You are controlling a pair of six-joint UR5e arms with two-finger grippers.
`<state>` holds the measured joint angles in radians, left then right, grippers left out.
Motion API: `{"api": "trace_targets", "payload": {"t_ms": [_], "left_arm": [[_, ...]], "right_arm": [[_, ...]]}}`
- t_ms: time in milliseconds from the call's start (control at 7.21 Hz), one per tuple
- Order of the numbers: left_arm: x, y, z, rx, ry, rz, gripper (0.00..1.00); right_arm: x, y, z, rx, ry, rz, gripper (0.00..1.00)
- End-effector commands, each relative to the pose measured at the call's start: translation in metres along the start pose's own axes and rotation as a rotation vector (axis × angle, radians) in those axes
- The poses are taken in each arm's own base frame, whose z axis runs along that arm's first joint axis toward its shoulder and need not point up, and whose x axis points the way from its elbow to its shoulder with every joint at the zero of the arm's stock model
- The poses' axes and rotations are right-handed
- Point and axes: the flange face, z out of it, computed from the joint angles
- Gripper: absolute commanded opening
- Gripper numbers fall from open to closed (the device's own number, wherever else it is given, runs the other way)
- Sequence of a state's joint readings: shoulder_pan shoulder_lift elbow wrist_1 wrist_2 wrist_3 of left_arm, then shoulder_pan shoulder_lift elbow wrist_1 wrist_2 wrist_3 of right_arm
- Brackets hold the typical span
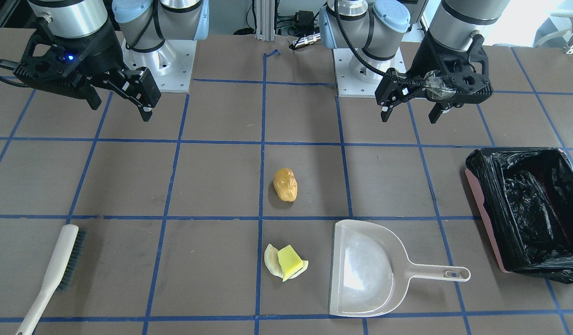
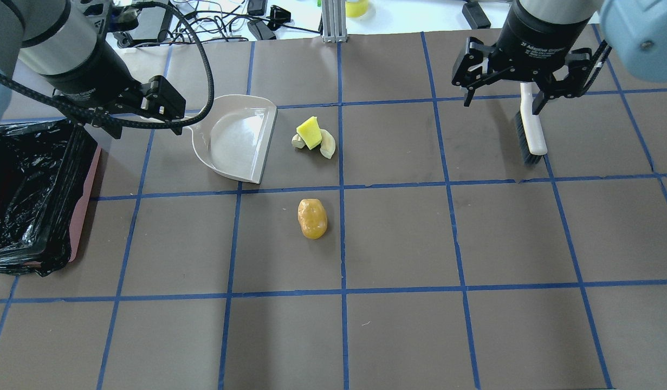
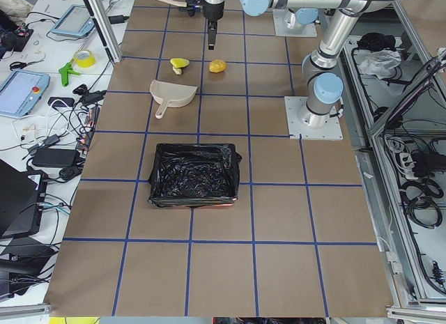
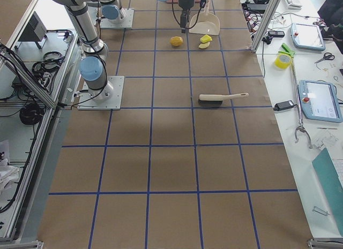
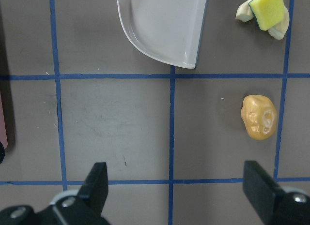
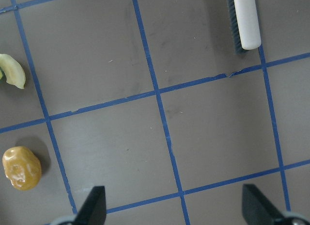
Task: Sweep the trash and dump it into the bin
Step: 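Move the left gripper to the dustpan handle while the right approaches the brush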
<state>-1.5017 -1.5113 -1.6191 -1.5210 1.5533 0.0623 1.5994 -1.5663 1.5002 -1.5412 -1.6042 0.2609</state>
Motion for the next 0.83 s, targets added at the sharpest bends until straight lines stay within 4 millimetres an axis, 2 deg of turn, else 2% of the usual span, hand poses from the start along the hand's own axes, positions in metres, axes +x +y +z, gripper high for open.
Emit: {"api": "trace_targets", "payload": {"t_ms": [0, 139, 277, 416, 555, 693], "left_arm": [[-0.006, -0.011, 0.009, 0.006, -0.003, -0.022, 1.00], [-0.011, -0.023, 0.014, 0.042, -0.001, -0.052, 1.00], [-0.018, -0.045, 0.020, 0.137, 0.004, -0.186, 1.00], [-0.019, -0.053, 0.037, 0.158, 0.019, -0.349, 1.00], [-0.024, -0.055, 0.051, 0.133, 0.022, -0.583, 1.00], [-0.033, -0.065, 0.069, 0.109, 0.029, -0.892, 1.00]], "right_arm": [[0.007, -0.007, 0.004, -0.005, 0.001, 0.008, 1.00], [0.018, -0.028, 0.017, -0.005, -0.001, 0.039, 1.00], [0.038, -0.064, 0.047, -0.017, 0.000, 0.075, 1.00], [0.054, -0.079, 0.055, -0.021, -0.038, 0.087, 1.00], [0.069, -0.099, 0.064, -0.002, -0.042, 0.116, 1.00], [0.092, -0.122, 0.076, 0.037, -0.042, 0.142, 1.00]]}}
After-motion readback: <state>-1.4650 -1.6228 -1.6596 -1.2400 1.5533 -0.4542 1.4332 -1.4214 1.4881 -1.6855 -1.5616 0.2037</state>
